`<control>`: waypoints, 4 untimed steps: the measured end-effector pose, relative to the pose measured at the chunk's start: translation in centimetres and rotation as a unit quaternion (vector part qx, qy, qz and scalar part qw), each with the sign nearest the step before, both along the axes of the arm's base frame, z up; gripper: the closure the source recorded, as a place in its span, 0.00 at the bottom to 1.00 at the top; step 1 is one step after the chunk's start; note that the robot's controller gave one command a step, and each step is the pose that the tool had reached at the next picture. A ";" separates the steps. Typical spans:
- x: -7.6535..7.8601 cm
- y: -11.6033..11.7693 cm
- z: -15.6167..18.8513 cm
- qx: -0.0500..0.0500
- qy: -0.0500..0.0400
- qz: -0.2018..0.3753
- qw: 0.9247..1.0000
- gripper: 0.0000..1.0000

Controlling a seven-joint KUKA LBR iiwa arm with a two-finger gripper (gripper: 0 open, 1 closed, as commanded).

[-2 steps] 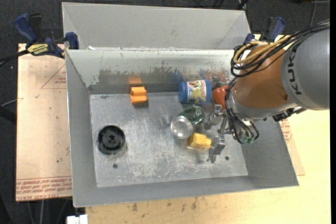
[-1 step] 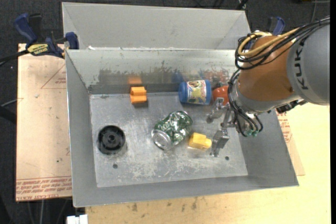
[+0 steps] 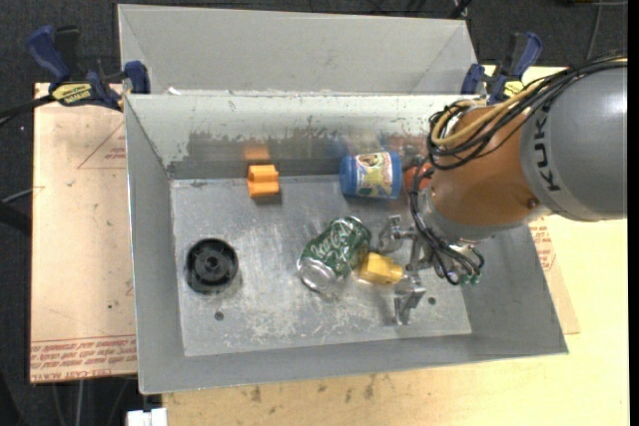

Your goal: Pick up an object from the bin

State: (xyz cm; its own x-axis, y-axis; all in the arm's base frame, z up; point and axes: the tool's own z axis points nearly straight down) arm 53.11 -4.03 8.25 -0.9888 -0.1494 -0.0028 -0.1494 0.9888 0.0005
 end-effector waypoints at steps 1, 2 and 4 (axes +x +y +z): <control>-0.3 0.6 -0.6 -0.001 -0.005 -0.132 0.991 1.00; -0.3 0.6 -0.6 -0.001 -0.005 -0.132 0.991 1.00; -0.5 0.7 0.2 0.000 -0.001 -0.132 0.991 1.00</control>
Offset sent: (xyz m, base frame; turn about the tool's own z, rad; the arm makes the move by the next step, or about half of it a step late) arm 0.0000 0.0000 0.0000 0.0000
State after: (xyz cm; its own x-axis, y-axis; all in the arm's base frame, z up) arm 52.66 -3.35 8.45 -0.9935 0.1138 -0.0049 0.1138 0.9935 -0.0001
